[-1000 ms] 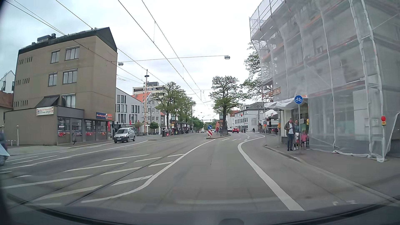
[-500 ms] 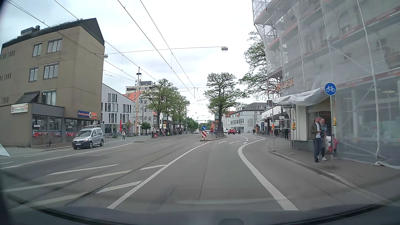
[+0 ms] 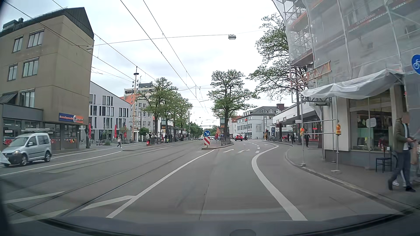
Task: Follow the waypoints while adhering to traffic rules and regulations
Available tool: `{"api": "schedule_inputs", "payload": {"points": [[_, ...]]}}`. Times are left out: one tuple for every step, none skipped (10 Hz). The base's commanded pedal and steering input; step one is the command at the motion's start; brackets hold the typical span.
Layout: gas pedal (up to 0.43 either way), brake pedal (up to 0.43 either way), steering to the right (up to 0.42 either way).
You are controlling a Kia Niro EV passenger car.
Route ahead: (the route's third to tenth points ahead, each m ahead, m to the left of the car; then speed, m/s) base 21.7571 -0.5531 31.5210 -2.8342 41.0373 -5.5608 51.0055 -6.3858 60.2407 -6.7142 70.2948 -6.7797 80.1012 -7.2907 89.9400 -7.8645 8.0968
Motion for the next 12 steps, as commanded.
{"api": "schedule_inputs", "payload": {"points": [[0.157, 0.0, 0.022], [0.157, 0.0, 0.021], [0.157, 0.0, 0.021], [0.157, 0.0, 0.022], [0.157, 0.0, 0.021], [0.15, 0.0, 0.022], [0.15, 0.0, 0.023], [0.15, 0.0, 0.03], [0.15, 0.0, 0.033], [0.15, 0.0, 0.033], [0.15, 0.0, 0.033], [0.15, 0.0, 0.033]]}}
